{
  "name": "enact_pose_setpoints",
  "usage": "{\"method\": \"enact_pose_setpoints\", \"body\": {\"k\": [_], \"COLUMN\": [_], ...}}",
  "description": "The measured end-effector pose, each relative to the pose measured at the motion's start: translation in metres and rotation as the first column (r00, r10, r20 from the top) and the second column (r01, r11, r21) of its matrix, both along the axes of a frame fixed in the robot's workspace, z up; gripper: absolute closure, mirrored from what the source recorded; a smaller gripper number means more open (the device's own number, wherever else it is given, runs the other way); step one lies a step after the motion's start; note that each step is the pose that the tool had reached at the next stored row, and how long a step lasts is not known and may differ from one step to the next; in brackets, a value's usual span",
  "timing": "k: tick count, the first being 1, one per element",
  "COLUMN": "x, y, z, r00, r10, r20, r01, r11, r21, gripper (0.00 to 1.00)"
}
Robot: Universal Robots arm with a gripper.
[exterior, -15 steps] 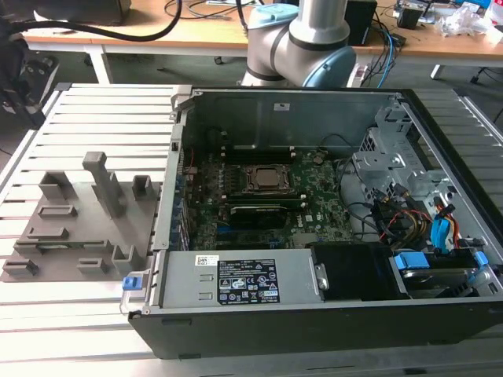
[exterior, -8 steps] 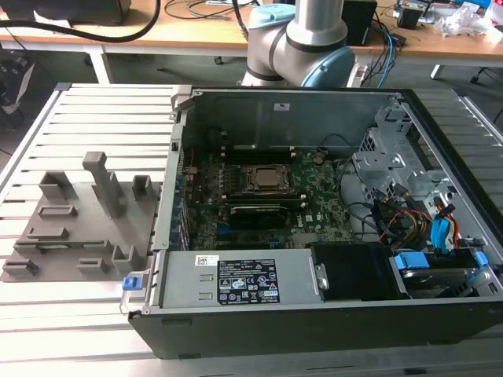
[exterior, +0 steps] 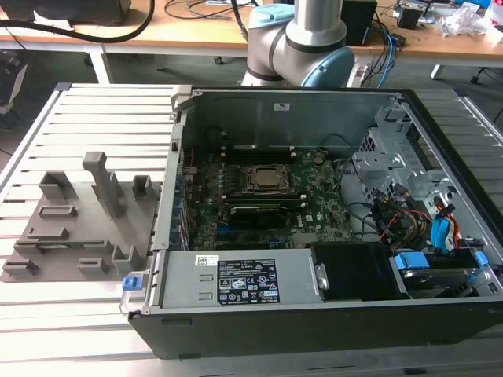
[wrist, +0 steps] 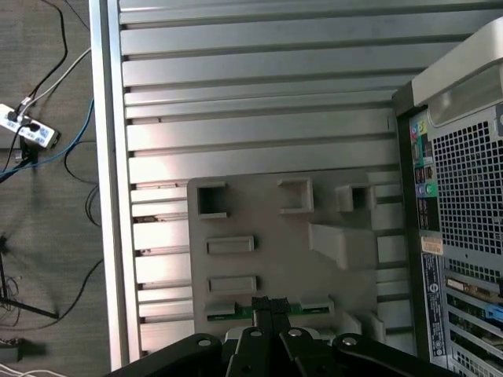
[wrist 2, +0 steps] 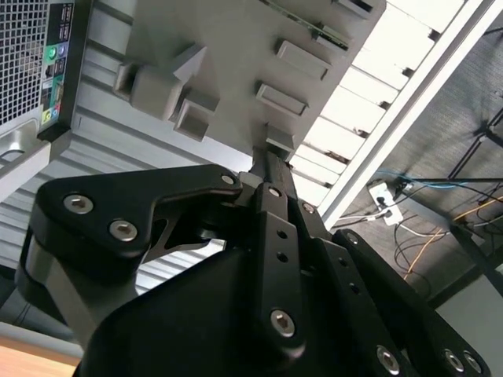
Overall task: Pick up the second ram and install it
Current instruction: 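Reach for the second ram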
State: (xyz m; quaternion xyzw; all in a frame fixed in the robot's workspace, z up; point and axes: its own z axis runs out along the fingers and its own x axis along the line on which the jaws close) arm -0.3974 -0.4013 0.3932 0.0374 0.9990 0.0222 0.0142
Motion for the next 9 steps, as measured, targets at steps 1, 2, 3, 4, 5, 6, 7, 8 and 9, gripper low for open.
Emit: {"method": "enact_pose_setpoints", "body": {"k": [1, 2, 3, 4, 5, 6, 7, 8, 9], "x": [0.0, 0.0, 0.0, 0.0, 0.0, 0.0, 0.0, 0.0, 0.0], "y": [-0.0031, -0.0089, -0.0145, -0.0169, -0.0175, -0.0176, -0.0177, -0.0178, -0.0178], "z": [-0.0001, -0.0001, -0.0002, -0.0002, -0.0002, -0.0002, -0.0002, -0.0002, -0.0002], "r00": [1.0, 1.0, 1.0, 1.0, 1.0, 1.0, 1.0, 1.0, 1.0], "r10": [0.0, 0.0, 0.0, 0.0, 0.0, 0.0, 0.0, 0.0, 0.0], "r20": [0.0001, 0.0, 0.0, 0.0, 0.0, 0.0, 0.0, 0.0, 0.0], "r01": [0.0, 0.0, 0.0, 0.0, 0.0, 0.0, 0.0, 0.0, 0.0], "r11": [1.0, 1.0, 1.0, 1.0, 1.0, 1.0, 1.0, 1.0, 1.0], "r21": [0.0, -0.0001, -0.0001, 0.0, -0.0001, -0.0001, 0.0, 0.0, -0.0001], "gripper": [0.89, 0.89, 0.89, 0.89, 0.89, 0.89, 0.89, 0.89, 0.89]}}
